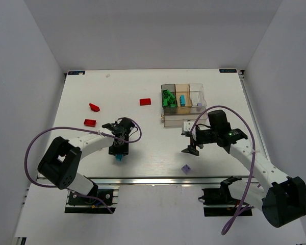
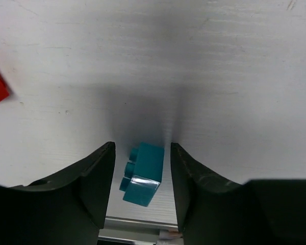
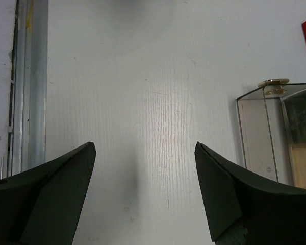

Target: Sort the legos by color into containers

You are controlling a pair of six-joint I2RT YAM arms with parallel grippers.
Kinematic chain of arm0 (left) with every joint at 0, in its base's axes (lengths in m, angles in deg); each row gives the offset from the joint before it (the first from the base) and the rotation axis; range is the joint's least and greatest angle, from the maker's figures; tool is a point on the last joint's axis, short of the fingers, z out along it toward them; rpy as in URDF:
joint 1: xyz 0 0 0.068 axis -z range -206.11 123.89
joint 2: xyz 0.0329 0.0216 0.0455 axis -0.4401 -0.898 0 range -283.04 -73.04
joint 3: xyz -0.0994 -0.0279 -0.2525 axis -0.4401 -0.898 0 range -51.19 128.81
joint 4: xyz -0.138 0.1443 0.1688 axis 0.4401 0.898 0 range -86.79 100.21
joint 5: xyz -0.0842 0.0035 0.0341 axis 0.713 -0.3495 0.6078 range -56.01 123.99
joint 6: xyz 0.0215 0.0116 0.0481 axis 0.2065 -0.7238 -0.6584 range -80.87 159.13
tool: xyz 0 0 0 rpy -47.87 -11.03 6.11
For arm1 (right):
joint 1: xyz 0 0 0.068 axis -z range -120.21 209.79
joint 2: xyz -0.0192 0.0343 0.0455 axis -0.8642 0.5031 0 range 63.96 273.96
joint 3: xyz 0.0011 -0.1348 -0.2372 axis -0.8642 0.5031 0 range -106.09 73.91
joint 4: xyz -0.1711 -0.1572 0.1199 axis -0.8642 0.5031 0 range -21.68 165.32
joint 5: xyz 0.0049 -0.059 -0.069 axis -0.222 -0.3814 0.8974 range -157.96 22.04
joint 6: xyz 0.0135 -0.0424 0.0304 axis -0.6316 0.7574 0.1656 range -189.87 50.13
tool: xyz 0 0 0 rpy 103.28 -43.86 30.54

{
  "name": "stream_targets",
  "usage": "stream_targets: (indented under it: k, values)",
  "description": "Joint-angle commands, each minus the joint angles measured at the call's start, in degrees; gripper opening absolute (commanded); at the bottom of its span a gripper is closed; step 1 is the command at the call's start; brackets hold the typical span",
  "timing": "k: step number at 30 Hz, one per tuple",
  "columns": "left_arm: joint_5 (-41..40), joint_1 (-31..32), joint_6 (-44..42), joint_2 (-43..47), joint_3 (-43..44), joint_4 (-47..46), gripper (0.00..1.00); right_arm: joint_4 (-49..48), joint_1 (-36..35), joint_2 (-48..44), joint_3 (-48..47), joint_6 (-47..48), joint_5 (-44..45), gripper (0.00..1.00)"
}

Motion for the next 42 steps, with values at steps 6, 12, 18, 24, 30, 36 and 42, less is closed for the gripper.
stream_targets:
  k: [6, 12, 18, 24, 30, 36, 42]
  values:
    - [2.55, 0.43, -0.39, 2.0, 0.53, 0.04, 0.2, -7.78, 0.13, -0.68, 0.71, -8.28, 6.36, 0.81]
    - [13.24, 0.96, -5.04, 4.63, 10.1, -5.56, 0.01, -26.49, 1.27, -2.7, 2.3, -26.66, 36.32, 0.45]
    - [30.13, 1.49, -8.65, 0.61, 21.0, -23.12, 0.0, -19.34, 4.25, -3.23, -0.5, -31.79, 31.02, 0.36]
    - [31.03, 2.54, -11.02, -18.78, 40.57, -27.91, 0.0, -12.38, 6.72, -3.67, -2.8, -28.45, 21.16, 0.0]
    - [28.22, 2.54, -10.85, -34.28, 57.82, -29.06, 0.0, -10.79, 8.3, -3.05, -2.89, -28.54, 19.13, 0.0]
    - [27.16, 2.54, -8.04, -42.03, 65.31, -34.76, 0.0, -10.45, 9.62, -2.18, -2.27, -28.45, 17.46, 0.14]
    - [28.12, 2.54, -5.85, -46.77, 70.41, -36.35, 0.06, -10.1, 10.32, -0.86, -1.92, -27.74, 16.23, 0.24]
